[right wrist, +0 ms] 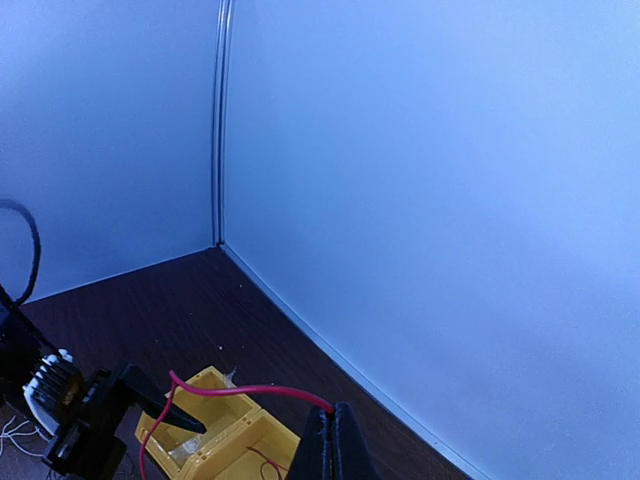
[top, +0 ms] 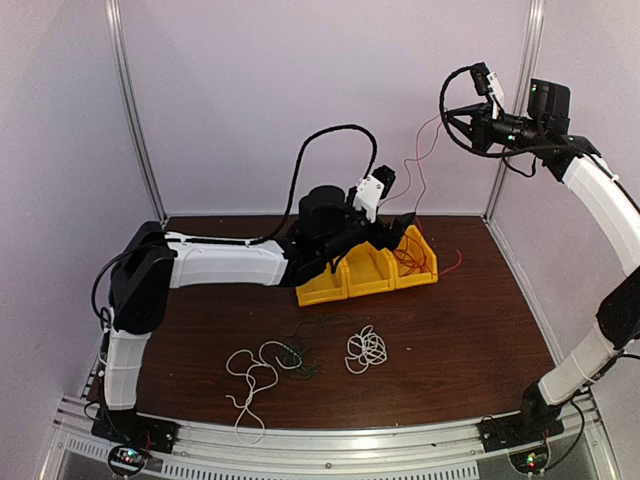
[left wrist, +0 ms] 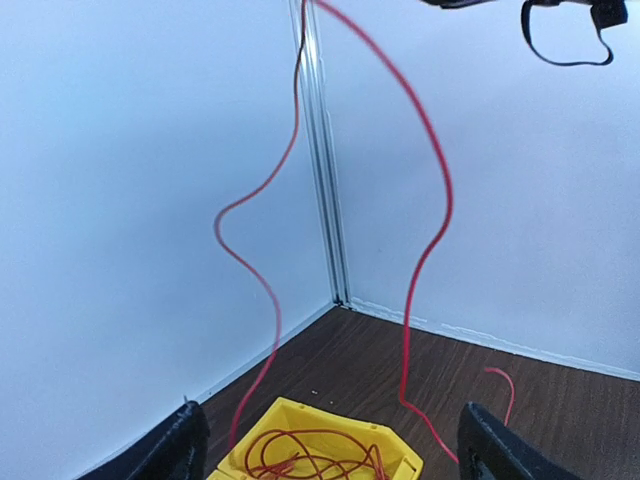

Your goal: Untangle the cables

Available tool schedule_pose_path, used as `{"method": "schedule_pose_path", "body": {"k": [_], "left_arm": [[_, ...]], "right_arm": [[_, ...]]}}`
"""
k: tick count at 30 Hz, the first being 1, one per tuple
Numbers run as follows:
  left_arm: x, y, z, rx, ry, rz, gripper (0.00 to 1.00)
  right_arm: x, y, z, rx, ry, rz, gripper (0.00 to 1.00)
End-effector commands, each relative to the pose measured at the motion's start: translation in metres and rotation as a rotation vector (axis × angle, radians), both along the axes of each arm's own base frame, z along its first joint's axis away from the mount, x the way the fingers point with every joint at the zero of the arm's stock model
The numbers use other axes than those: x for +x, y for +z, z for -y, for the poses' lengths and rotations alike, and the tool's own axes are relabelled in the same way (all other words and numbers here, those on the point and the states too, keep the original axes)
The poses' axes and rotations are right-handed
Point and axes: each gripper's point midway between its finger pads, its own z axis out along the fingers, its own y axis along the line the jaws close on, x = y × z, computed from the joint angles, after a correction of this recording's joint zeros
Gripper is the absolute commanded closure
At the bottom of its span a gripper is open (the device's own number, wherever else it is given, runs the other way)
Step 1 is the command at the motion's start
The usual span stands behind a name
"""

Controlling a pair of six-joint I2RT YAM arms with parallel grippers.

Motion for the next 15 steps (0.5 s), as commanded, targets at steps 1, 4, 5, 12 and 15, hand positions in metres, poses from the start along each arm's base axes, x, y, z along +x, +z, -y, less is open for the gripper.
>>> {"method": "schedule_pose_path", "body": {"k": [1,4,5,12,15], "left_arm": [[0.025,0.001,0.01,-0.035,0.013,0.039,0.13],[0.043,-0.005,0.008,-0.065,0.063,0.054,0.15],[0.05,-0.007,0.006,-0.073,0.07,0.06,0.15],[0.065,-0.014,-0.001,-0.113,0.058,0.102,0.17],[0.06,-0.01,0.003,-0.109,0.024,0.113,0.2]], "right_arm": [[-0.038,0.022,-0.009,0.05,0.074,0.026,1.0],[-0.051,0.023,-0.017,0.059,0.124,0.015,1.0],[-0.055,0.023,-0.02,0.06,0.14,0.009,1.0],[-0.071,0.016,-0.034,0.051,0.205,-0.03,1.0],[-0.073,0.01,-0.036,0.041,0.21,-0.039,1.0]]}}
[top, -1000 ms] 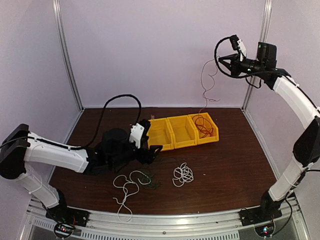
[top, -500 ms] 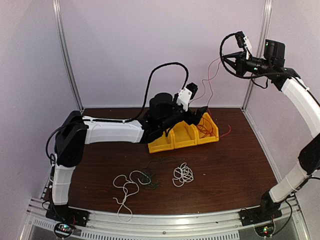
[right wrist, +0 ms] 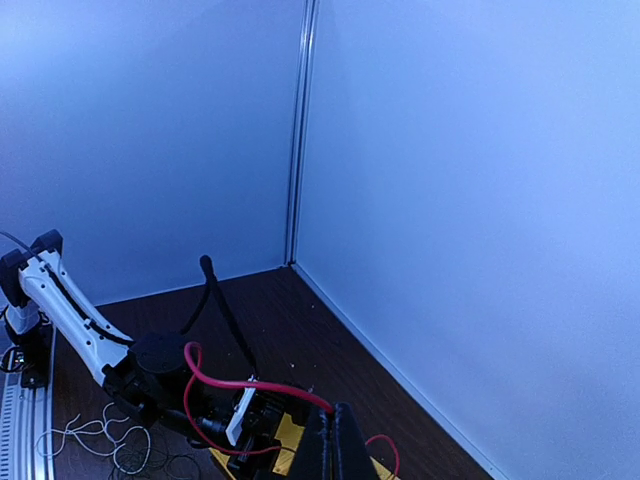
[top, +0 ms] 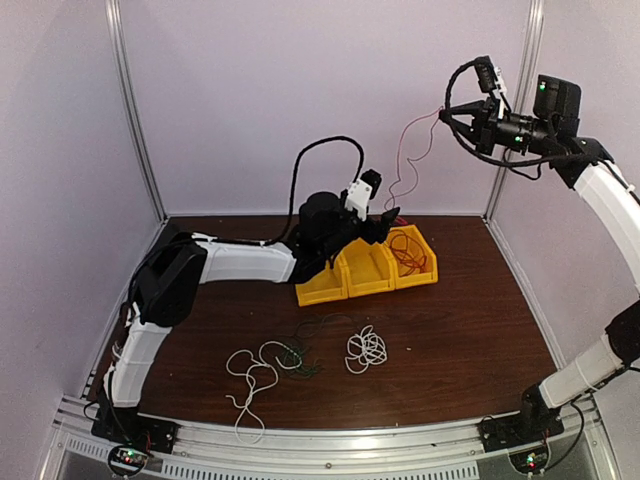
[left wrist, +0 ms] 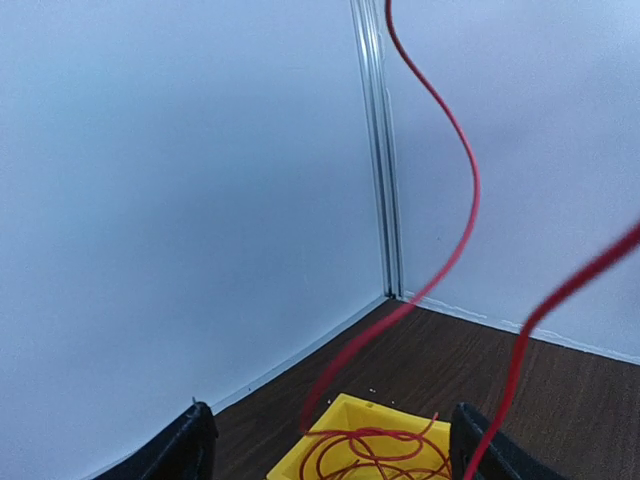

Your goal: Untangle the cables

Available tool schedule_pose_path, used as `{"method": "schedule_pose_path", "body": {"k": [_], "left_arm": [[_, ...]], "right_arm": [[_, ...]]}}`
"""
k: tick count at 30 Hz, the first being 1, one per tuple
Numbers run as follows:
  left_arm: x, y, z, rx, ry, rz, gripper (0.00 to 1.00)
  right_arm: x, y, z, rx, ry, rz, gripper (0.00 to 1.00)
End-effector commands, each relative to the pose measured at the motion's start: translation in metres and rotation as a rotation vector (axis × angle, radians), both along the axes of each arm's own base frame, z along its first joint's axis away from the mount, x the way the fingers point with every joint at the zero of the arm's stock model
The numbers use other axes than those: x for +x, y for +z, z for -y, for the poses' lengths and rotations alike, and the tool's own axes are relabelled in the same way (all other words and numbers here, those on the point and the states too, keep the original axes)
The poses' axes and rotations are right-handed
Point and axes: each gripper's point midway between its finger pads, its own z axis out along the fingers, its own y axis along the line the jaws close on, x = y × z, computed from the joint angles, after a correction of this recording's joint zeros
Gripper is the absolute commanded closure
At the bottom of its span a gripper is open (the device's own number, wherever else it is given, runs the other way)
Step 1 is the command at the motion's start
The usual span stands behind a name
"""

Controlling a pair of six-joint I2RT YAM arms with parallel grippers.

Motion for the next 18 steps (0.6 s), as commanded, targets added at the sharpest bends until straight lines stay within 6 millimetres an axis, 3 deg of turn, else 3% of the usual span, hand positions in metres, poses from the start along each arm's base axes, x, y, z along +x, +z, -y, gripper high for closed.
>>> {"method": "schedule_pose_path", "body": {"k": [1,5,10,13,18], "left_arm": [[-0.008,0.042,0.002,-0.09,-0.046,0.095,0.21],[-0.014,0.042,0.006,-0.077,-0.087,0.099,0.18],[-0.046,0.027,0.045,0.048,-0.369,0.128,0.21],[-0.043,0.024,0.049,0.061,-0.367,0.121,0.33],[-0.026,0.015,0.042,0.067,-0.296,0.097,0.62]], "right_arm": [[-0.011,-0.012,-0.006,-0.013,0.037,-0.041,1.0],[-0.013,-0.017,-0.006,-0.028,0.037,-0.044,1.0],[-0.02,-0.012,-0.009,-0.022,0.063,-0.04,1.0],[-0.02,-0.011,-0.01,-0.023,0.063,-0.037,1.0],[-0.011,-0.015,-0.006,-0.042,0.018,-0.025,1.0]]}}
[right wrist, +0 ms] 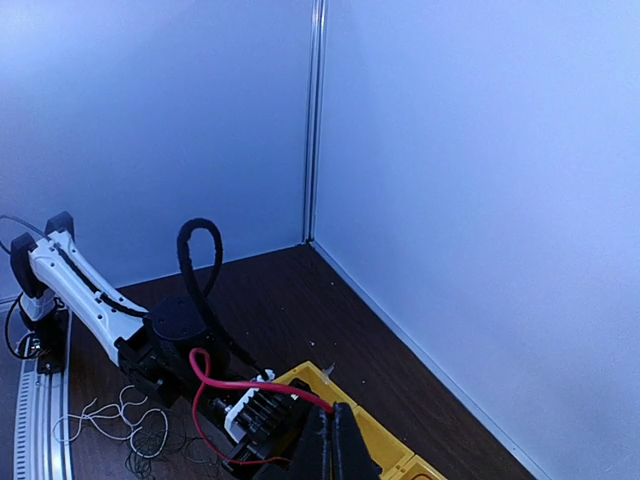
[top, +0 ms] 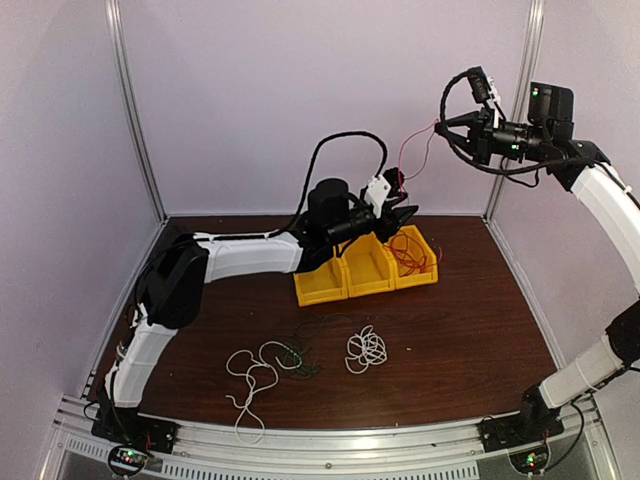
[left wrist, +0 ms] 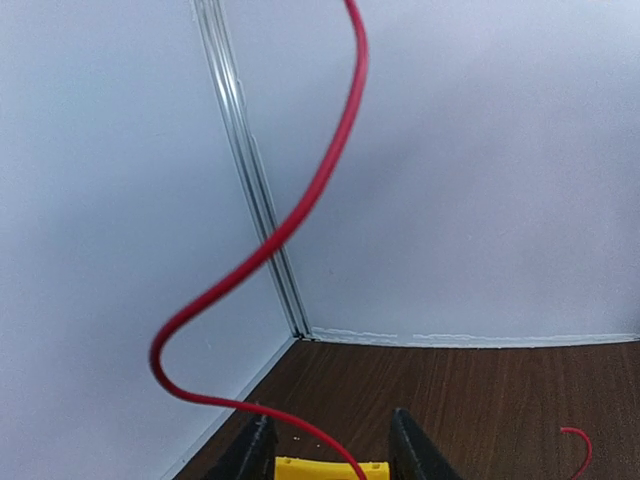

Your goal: Untangle the cables

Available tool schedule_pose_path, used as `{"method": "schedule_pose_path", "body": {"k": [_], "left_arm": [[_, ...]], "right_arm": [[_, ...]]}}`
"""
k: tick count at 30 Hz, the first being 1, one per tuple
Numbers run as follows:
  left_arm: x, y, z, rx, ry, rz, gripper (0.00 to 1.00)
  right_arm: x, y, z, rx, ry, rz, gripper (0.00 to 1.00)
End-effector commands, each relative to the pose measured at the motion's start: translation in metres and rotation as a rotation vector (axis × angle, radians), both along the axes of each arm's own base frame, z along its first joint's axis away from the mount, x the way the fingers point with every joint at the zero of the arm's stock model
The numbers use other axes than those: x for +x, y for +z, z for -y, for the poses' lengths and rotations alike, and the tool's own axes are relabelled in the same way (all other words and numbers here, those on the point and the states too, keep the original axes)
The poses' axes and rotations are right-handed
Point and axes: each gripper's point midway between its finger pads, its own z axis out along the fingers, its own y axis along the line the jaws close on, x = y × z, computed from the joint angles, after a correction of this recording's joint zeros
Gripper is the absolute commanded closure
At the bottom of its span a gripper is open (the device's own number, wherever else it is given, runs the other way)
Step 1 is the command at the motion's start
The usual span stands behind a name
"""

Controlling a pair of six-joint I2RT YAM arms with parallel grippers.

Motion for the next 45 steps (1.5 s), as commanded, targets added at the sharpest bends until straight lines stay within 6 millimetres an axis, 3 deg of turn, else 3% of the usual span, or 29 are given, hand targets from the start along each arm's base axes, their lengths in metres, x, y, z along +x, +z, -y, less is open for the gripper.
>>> {"method": "schedule_pose_path", "body": {"k": [1,3,5,8,11,19,23,30,33,38,45], "left_arm": [[0.012,-0.018,-0.001,0.025,0.017,-0.018,0.67],[0.019,-0.021,-0.005,0.021,0.035,-0.037,0.79],[0.028,-0.026,-0.009,0.015,0.077,-0.061,1.0],[0.045,-0.024,-0.018,-0.068,0.142,-0.119,1.0],[0.053,-0.007,-0.023,-0.212,0.145,-0.158,1.0],[0.08,-0.007,-0.02,-0.431,0.168,-0.237,1.0],[0.096,-0.027,-0.024,-0.526,0.21,-0.289,1.0],[0.099,-0.06,-0.018,-0.594,0.181,-0.366,1.0],[0.098,-0.069,-0.013,-0.565,0.184,-0.382,1.0],[0.091,-0.082,-0.009,-0.498,0.185,-0.398,1.0],[0.084,-0.075,-0.024,-0.481,0.236,-0.409,1.0]], "right_arm": [[-0.003,0.009,0.004,-0.018,-0.034,0.055,1.0],[0.005,0.006,0.007,-0.038,-0.07,0.065,1.0],[0.016,-0.001,0.011,-0.056,-0.115,0.066,1.0],[0.036,-0.02,0.017,-0.072,-0.169,0.05,1.0],[0.056,-0.052,0.02,-0.065,-0.198,-0.001,1.0],[0.098,-0.146,0.023,-0.068,-0.234,-0.159,1.0],[0.116,-0.189,0.029,-0.091,-0.272,-0.216,1.0],[0.146,-0.263,0.032,-0.116,-0.279,-0.396,1.0],[0.155,-0.292,0.03,-0.143,-0.269,-0.476,1.0],[0.152,-0.316,0.024,-0.188,-0.271,-0.508,1.0],[0.141,-0.359,0.009,-0.288,-0.263,-0.598,1.0]]}}
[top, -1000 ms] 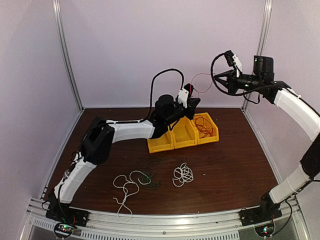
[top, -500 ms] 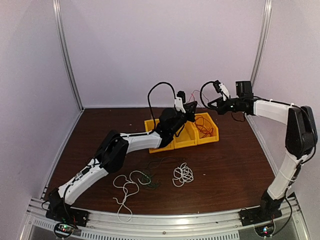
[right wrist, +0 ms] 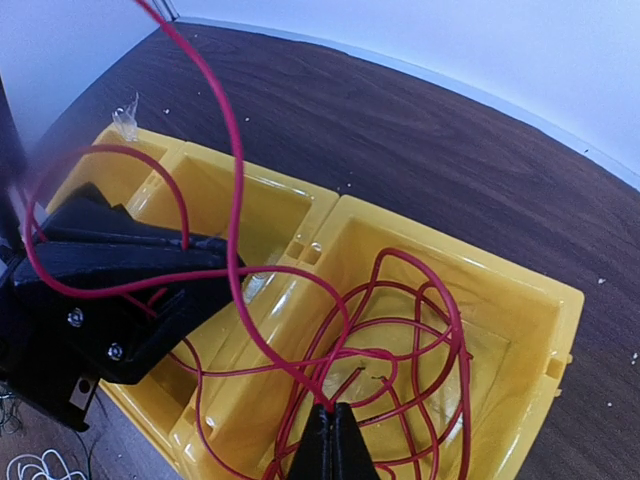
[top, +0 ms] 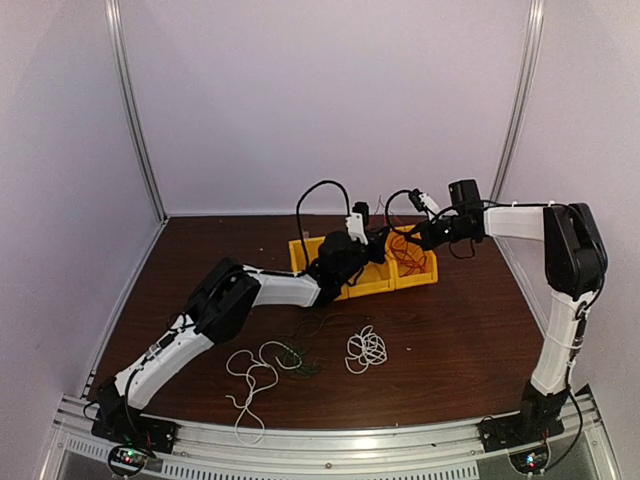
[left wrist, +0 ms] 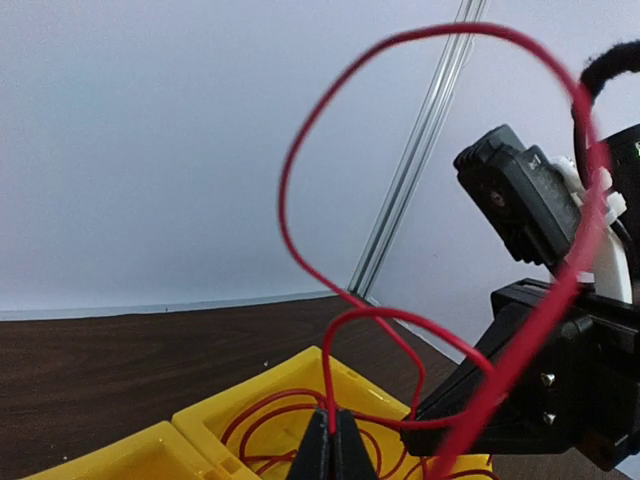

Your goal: Untangle the cables

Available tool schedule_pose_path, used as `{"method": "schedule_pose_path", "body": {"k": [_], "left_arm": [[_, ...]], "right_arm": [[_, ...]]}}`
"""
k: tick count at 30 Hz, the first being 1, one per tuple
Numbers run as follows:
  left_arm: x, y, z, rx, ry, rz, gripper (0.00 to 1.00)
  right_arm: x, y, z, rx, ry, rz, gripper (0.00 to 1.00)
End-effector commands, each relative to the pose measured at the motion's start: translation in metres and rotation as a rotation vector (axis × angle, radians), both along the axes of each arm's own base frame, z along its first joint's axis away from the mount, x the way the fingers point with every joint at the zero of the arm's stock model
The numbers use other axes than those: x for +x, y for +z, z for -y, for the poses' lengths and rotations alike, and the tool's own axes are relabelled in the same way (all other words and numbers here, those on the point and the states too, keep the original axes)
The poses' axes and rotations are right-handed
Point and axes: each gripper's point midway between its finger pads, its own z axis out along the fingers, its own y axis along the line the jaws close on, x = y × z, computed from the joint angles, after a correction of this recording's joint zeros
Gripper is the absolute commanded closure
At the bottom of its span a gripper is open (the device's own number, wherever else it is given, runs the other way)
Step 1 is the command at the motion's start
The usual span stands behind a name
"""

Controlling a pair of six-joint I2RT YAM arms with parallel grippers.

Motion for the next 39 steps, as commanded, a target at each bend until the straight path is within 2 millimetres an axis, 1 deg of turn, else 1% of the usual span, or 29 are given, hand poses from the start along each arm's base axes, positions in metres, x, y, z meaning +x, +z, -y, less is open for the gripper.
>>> {"method": "schedule_pose_path", "body": {"k": [1,4,9,11,13,14,16,17,18,19,21,23,25,28,29,30,31,33,36,37,39], "left_arm": [[-0.012,0.068,-0.01,-0.084,0.012,0.073,1.0],[-0.019,0.071,-0.009,-0.076,-0.008,0.063,1.0],[-0.032,0.071,-0.014,-0.039,0.013,0.033,1.0],[-0.04,0.068,-0.017,-0.027,0.006,0.006,1.0],[-0.049,0.064,-0.023,-0.017,0.007,-0.016,1.0],[-0.053,0.056,-0.027,0.0,0.009,-0.033,1.0],[-0.06,0.051,-0.032,0.027,0.007,-0.057,1.0],[-0.064,0.053,-0.035,0.035,0.006,-0.063,1.0],[-0.067,0.045,-0.037,0.052,0.009,-0.076,1.0],[-0.071,0.048,-0.041,0.055,0.014,-0.08,1.0],[-0.08,0.046,-0.048,0.067,0.02,-0.088,1.0],[-0.087,0.047,-0.055,0.075,0.038,-0.084,1.0],[-0.09,0.047,-0.059,0.088,0.051,-0.078,1.0],[-0.088,0.049,-0.06,0.087,0.067,-0.067,1.0],[-0.087,0.052,-0.058,0.078,0.066,-0.055,1.0],[-0.086,0.051,-0.055,0.079,0.061,-0.05,1.0],[-0.084,0.055,-0.05,0.066,0.058,-0.042,1.0],[-0.077,0.054,-0.041,0.056,0.053,-0.047,1.0],[-0.065,0.043,-0.024,0.049,0.054,-0.083,1.0],[-0.061,0.039,-0.018,0.049,0.057,-0.095,1.0],[-0.05,0.023,-0.009,0.07,0.075,-0.136,1.0]], "right_arm": [[-0.005,-0.026,-0.012,-0.072,0.019,-0.062,1.0],[-0.011,-0.034,-0.021,-0.092,0.036,-0.085,1.0],[-0.024,-0.035,-0.035,-0.098,0.069,-0.098,1.0],[-0.031,-0.036,-0.042,-0.096,0.085,-0.107,1.0],[-0.04,-0.039,-0.051,-0.096,0.108,-0.123,1.0],[-0.045,-0.039,-0.057,-0.095,0.126,-0.127,1.0],[-0.056,-0.038,-0.067,-0.086,0.155,-0.139,1.0],[-0.062,-0.037,-0.073,-0.082,0.172,-0.147,1.0],[-0.068,-0.036,-0.078,-0.081,0.189,-0.154,1.0],[-0.076,-0.035,-0.084,-0.08,0.209,-0.16,1.0],[-0.089,-0.03,-0.095,-0.071,0.249,-0.161,1.0],[-0.097,-0.023,-0.1,-0.052,0.26,-0.159,1.0],[-0.095,-0.012,-0.098,-0.049,0.243,-0.138,1.0],[-0.083,0.009,-0.086,-0.058,0.183,-0.071,1.0],[-0.076,0.016,-0.08,-0.055,0.16,-0.052,1.0],[-0.072,0.022,-0.077,-0.053,0.141,-0.036,1.0],[-0.066,0.025,-0.074,-0.057,0.122,-0.026,1.0],[-0.054,0.022,-0.067,-0.072,0.09,-0.031,1.0],[-0.042,0.012,-0.062,-0.091,0.056,-0.041,1.0],[-0.04,0.008,-0.061,-0.097,0.047,-0.045,1.0],[-0.036,-0.001,-0.059,-0.109,0.027,-0.06,1.0]]}}
